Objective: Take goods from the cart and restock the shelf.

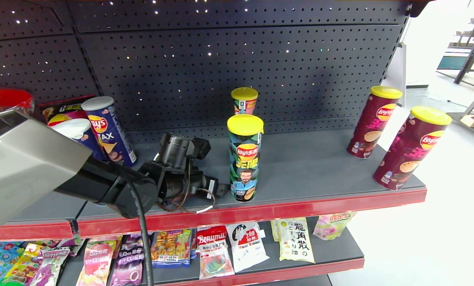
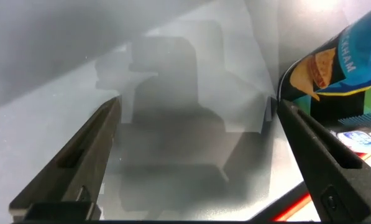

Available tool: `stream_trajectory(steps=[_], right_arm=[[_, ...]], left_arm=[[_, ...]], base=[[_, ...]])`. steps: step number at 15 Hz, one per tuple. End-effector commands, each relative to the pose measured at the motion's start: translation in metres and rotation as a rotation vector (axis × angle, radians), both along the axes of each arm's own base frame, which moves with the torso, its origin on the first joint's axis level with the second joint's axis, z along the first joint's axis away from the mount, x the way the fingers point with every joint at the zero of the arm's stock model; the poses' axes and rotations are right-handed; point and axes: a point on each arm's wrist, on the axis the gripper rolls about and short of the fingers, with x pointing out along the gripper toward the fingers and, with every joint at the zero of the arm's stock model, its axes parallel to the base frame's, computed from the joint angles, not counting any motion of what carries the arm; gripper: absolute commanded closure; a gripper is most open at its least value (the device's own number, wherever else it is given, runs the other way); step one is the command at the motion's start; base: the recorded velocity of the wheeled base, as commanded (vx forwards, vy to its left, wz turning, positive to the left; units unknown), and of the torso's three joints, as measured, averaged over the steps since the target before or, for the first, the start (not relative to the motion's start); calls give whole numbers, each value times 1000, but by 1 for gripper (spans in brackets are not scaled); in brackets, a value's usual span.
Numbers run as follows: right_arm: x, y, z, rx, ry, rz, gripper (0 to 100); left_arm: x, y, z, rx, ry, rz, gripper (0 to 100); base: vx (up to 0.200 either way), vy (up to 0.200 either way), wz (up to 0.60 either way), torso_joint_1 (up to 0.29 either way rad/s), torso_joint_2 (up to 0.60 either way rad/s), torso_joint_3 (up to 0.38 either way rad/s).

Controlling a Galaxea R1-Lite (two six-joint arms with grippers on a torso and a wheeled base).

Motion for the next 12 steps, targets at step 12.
stream_trajectory(steps=[12], right_arm=[[0, 0, 0, 0, 0, 2, 0]], left_arm=[[-228, 154, 163, -91, -287, 175, 0]], base=[[0, 0, 0, 0, 0, 0]])
